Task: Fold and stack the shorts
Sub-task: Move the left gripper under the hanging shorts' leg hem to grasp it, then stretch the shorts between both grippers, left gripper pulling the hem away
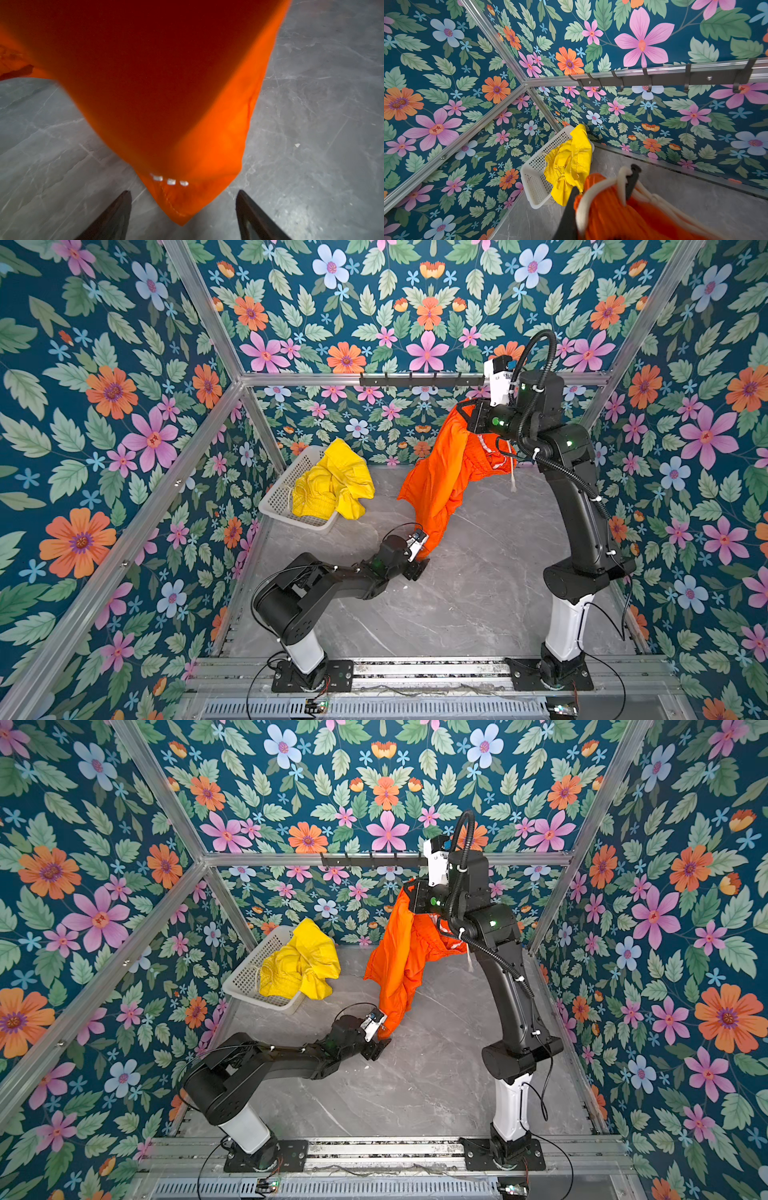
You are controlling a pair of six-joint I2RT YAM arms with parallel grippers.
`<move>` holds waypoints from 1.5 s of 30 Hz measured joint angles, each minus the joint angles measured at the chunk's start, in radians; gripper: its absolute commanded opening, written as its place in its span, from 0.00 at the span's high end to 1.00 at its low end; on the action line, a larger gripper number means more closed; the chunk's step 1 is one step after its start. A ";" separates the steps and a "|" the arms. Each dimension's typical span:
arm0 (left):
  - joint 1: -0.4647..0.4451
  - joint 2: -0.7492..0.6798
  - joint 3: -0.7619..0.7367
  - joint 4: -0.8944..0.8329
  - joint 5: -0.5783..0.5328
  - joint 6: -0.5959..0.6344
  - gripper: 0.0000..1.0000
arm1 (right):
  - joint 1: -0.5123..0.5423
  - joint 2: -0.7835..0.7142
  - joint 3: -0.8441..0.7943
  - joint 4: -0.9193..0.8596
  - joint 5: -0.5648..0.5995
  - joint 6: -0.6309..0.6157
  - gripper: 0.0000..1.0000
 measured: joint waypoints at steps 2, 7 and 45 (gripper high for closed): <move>-0.017 0.023 0.008 0.026 -0.020 0.000 0.22 | 0.000 0.000 0.000 0.000 0.000 0.006 1.00; -0.037 0.078 0.014 0.088 -0.081 -0.011 0.24 | 0.000 0.000 0.000 0.000 0.000 0.019 1.00; 0.305 -0.688 0.478 -0.903 -0.370 0.000 1.00 | -0.410 -0.370 -0.605 0.006 -0.309 0.109 1.00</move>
